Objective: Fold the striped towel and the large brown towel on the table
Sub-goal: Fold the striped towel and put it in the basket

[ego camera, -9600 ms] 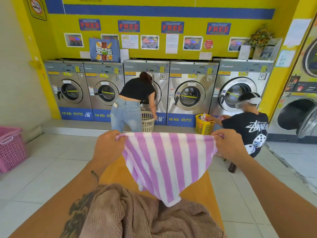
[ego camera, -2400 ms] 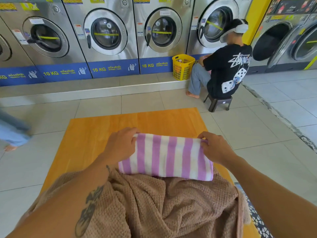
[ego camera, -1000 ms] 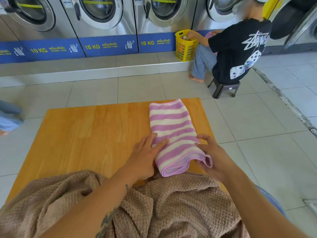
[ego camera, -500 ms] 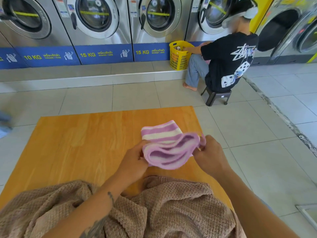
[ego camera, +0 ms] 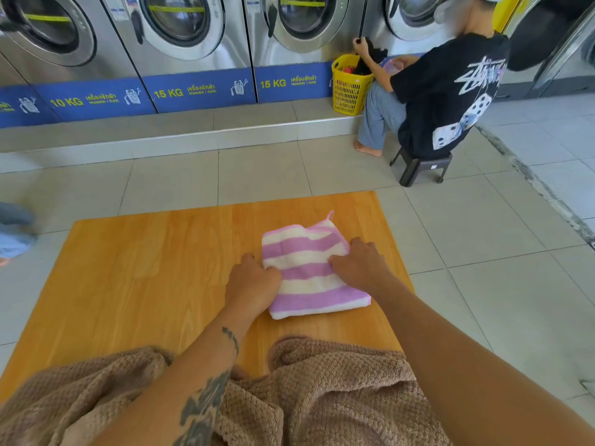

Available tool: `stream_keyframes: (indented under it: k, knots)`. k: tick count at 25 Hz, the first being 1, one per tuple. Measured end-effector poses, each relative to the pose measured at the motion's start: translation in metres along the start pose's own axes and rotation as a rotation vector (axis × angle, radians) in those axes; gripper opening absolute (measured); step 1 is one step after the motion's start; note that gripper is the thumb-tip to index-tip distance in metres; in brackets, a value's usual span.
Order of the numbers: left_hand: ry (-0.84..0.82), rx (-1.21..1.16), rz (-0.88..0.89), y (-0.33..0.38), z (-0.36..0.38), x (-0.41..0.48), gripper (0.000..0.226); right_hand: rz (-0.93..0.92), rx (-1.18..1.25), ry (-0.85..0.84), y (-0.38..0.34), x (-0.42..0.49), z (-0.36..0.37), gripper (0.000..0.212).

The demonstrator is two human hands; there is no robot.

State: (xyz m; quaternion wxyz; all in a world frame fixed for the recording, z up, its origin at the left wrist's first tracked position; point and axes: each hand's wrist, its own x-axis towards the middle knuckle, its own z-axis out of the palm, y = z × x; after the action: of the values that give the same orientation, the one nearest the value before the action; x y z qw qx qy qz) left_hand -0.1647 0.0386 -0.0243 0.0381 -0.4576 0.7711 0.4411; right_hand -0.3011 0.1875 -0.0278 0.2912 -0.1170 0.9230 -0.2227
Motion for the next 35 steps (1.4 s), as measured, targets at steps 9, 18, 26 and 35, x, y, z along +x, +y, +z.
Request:
stream_keyframes:
  k: [9, 18, 26, 35]
  knots:
    - [-0.152, -0.182, 0.375, -0.011, -0.009, -0.053, 0.076, -0.32, 0.509, 0.058, 0.014, -0.087, 0.016, 0.08]
    - [-0.37, -0.4, 0.637, 0.0, -0.048, -0.18, 0.058, -0.192, 0.917, 0.287, 0.036, -0.228, -0.024, 0.048]
    - [-0.58, -0.256, 0.579, 0.018, 0.016, -0.245, 0.066, -0.139, 0.696, 0.308, 0.126, -0.324, -0.054, 0.053]
    - [-0.667, -0.103, 0.595, 0.052, 0.165, -0.303, 0.059, 0.275, 0.646, 0.575, 0.283, -0.347, -0.061, 0.048]
